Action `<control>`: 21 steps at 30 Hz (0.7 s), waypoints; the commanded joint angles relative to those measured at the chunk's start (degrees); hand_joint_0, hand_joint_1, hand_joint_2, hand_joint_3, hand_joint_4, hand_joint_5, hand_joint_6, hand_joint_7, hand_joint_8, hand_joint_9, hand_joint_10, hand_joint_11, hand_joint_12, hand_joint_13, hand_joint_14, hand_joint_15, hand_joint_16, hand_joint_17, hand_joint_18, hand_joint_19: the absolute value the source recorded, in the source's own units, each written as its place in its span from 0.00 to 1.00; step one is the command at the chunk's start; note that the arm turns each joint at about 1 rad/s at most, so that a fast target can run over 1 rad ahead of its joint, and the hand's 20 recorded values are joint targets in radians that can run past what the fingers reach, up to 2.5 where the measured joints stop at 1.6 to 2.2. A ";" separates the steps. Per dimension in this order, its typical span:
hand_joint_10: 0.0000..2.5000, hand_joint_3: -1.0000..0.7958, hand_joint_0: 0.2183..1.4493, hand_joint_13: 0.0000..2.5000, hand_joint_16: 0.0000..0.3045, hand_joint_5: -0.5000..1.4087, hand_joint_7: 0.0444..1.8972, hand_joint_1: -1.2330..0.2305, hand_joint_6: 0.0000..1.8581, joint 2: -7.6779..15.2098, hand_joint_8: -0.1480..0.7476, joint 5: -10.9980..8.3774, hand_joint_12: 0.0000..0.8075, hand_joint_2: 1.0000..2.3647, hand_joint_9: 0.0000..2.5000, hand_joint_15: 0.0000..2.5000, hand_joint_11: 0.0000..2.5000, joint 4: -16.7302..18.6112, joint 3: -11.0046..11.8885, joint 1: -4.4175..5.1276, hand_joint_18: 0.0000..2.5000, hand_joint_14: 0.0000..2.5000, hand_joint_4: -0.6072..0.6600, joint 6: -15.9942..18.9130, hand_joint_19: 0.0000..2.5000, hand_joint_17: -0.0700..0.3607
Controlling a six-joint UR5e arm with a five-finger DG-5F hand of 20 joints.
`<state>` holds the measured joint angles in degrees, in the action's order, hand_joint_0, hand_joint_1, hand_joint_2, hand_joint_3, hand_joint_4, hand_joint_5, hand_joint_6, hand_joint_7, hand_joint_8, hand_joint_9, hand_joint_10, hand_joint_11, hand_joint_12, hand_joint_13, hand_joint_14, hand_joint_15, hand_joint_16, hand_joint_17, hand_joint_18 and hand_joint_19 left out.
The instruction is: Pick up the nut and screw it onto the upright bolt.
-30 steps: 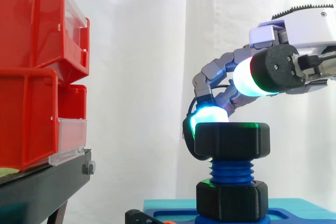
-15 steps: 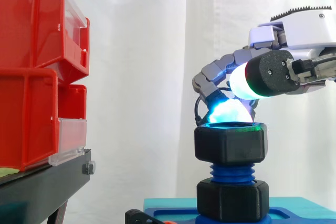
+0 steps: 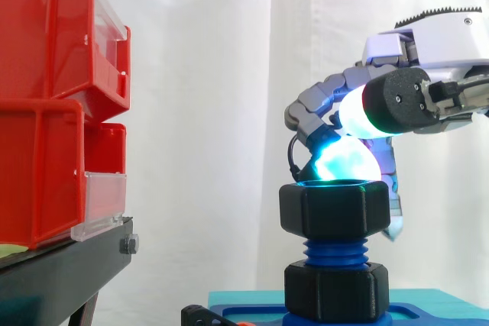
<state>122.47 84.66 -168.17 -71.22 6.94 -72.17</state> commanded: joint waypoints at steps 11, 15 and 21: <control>0.00 0.28 0.24 0.37 0.08 0.28 0.72 0.64 0.28 -3.29 0.47 2.36 0.29 0.00 0.59 0.00 0.06 -2.60 0.65 -1.58 0.27 0.00 0.63 -2.98 0.00 0.29; 0.00 0.28 0.23 0.33 0.10 0.25 0.58 0.65 0.27 -3.29 0.50 3.59 0.33 0.00 0.52 0.00 0.05 -3.22 2.84 -1.76 0.25 0.00 0.70 -4.29 0.00 0.32; 0.00 0.28 0.22 0.27 0.12 0.21 0.44 0.67 0.27 -3.20 0.50 3.85 0.37 0.00 0.42 0.00 0.00 -2.60 2.84 -1.14 0.21 0.00 0.70 -5.44 0.00 0.35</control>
<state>119.22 88.34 -171.18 -68.54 5.46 -77.17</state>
